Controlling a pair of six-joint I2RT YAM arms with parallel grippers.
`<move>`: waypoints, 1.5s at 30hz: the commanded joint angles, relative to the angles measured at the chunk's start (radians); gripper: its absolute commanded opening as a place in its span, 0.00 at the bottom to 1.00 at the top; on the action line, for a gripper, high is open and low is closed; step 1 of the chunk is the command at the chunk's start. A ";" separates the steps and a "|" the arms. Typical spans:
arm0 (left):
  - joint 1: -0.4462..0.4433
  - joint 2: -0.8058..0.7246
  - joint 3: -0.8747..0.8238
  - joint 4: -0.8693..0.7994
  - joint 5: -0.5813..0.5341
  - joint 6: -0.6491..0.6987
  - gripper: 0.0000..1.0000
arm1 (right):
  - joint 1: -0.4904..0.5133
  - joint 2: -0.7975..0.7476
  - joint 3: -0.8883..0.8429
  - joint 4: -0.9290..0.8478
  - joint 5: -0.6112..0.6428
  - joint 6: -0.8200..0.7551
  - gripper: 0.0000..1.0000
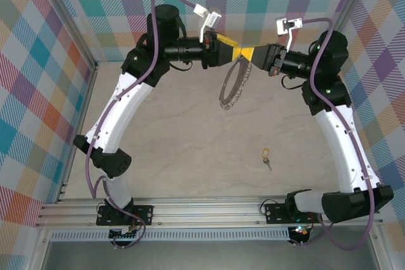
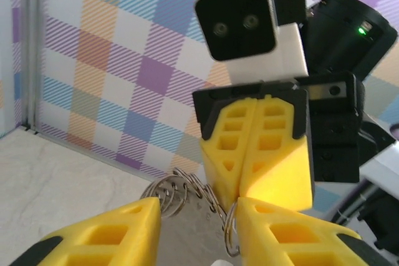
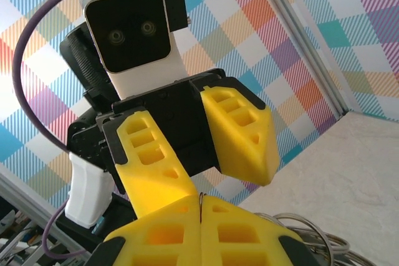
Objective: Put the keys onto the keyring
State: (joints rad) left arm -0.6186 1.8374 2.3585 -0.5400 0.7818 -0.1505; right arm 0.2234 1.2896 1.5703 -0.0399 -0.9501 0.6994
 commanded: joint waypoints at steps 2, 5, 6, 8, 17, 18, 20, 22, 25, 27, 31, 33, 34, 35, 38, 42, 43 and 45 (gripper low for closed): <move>0.024 -0.079 -0.074 0.150 -0.071 -0.146 0.40 | 0.010 -0.015 -0.008 0.113 0.020 0.041 0.00; 0.035 -0.115 -0.157 0.251 -0.061 -0.217 0.40 | 0.010 -0.022 -0.022 0.183 0.048 0.083 0.00; 0.039 -0.125 -0.180 0.299 -0.057 -0.236 0.40 | 0.010 -0.023 -0.021 0.199 0.053 0.094 0.00; 0.046 -0.138 -0.213 0.352 -0.036 -0.271 0.40 | 0.010 -0.023 -0.021 0.228 0.065 0.112 0.00; 0.048 -0.135 -0.266 0.517 0.032 -0.387 0.32 | 0.010 -0.005 -0.021 0.371 0.129 0.207 0.00; 0.046 -0.137 -0.280 0.550 0.034 -0.411 0.32 | 0.010 0.000 -0.019 0.384 0.135 0.217 0.00; 0.046 -0.139 -0.308 0.623 0.035 -0.461 0.31 | 0.010 0.006 -0.021 0.403 0.152 0.229 0.00; 0.046 -0.138 -0.324 0.669 0.036 -0.494 0.31 | 0.010 0.010 -0.024 0.420 0.166 0.241 0.00; 0.045 -0.129 -0.330 0.719 0.042 -0.534 0.31 | 0.010 0.022 -0.028 0.453 0.177 0.269 0.00; 0.044 -0.121 -0.329 0.744 0.044 -0.556 0.31 | 0.010 0.030 -0.032 0.475 0.183 0.288 0.00; 0.041 -0.113 -0.332 0.792 0.048 -0.588 0.31 | 0.010 0.037 -0.041 0.497 0.189 0.310 0.00; 0.037 -0.109 -0.330 0.796 0.050 -0.593 0.31 | 0.010 0.039 -0.044 0.498 0.193 0.311 0.00; 0.037 -0.106 -0.329 0.795 0.052 -0.592 0.31 | 0.010 0.040 -0.046 0.501 0.195 0.313 0.00; 0.036 -0.105 -0.328 0.795 0.051 -0.594 0.31 | 0.010 0.041 -0.044 0.502 0.195 0.313 0.00; 0.031 -0.099 -0.328 0.793 0.054 -0.593 0.31 | 0.010 0.045 -0.042 0.503 0.194 0.316 0.00; 0.026 -0.096 -0.327 0.765 0.054 -0.576 0.32 | 0.010 0.051 -0.039 0.509 0.197 0.320 0.00; 0.025 -0.095 -0.330 0.758 0.054 -0.567 0.32 | 0.010 0.051 -0.039 0.511 0.196 0.322 0.00; 0.024 -0.096 -0.331 0.738 0.052 -0.550 0.32 | 0.010 0.051 -0.038 0.509 0.196 0.322 0.00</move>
State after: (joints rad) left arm -0.5877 1.7382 2.0281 0.1909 0.8188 -0.7223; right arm 0.2291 1.3441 1.5208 0.3985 -0.7692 1.0107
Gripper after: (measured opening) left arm 0.319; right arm 0.048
